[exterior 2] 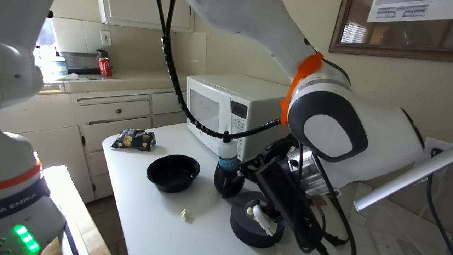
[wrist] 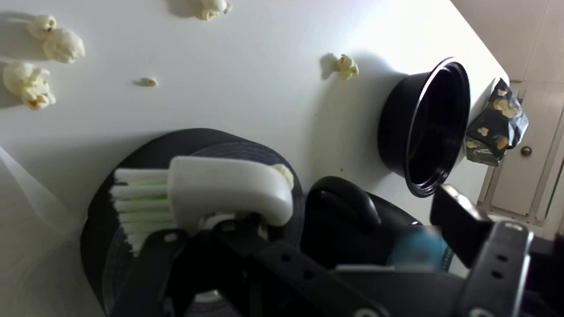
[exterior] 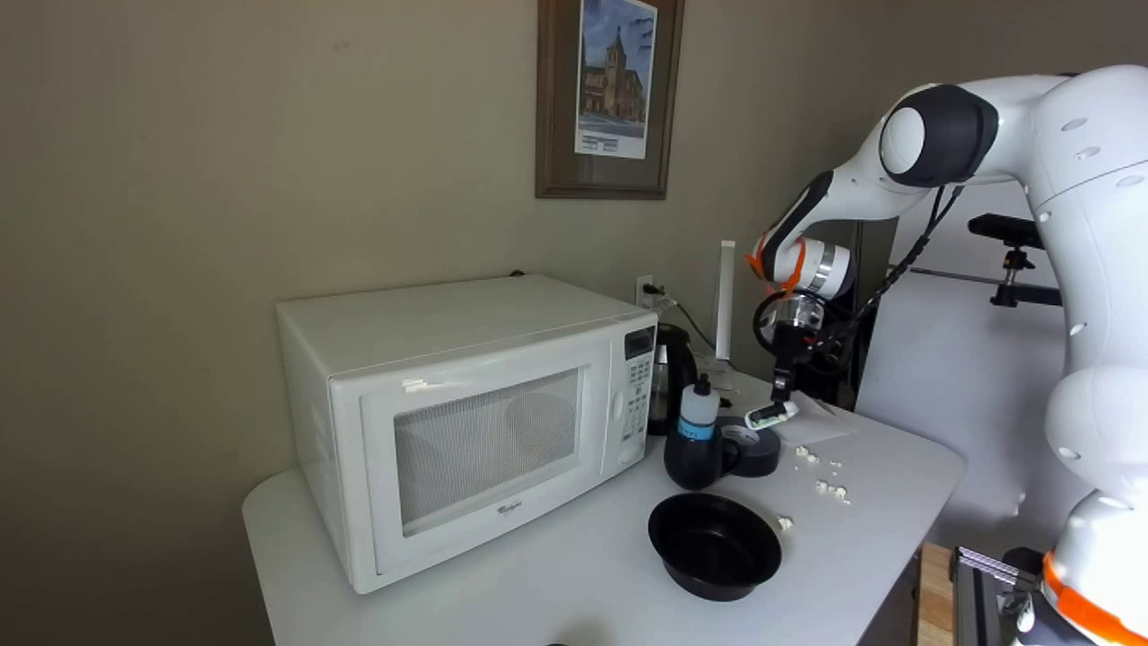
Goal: Pick up the brush and sweep away the items on the table
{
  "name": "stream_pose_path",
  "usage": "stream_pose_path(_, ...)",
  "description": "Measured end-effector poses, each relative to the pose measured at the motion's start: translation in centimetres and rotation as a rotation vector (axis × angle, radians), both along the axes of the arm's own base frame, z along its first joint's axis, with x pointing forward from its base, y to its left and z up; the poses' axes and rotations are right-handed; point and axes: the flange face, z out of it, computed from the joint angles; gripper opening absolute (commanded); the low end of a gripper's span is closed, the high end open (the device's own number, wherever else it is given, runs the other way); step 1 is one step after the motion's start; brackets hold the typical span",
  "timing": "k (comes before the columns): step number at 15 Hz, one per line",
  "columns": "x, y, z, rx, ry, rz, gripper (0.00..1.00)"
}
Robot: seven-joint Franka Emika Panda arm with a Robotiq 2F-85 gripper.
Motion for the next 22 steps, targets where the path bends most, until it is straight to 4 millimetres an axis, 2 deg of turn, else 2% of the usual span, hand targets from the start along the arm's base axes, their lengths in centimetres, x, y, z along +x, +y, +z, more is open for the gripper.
stream_pose_path(4,0.2,0.5,-0.1,0.011,0.026,-0.007,1.0)
stream_pose_path(13,0.7,3.6,-0.1,0.151,0.074,0.056,1.0)
stream_pose_path(17,1.1,3.0,-0.9,0.092,0.084,0.01,1.0)
stream_pose_path(22,2.0,1.4,-1.6,-0.074,0.068,-0.094,1.0)
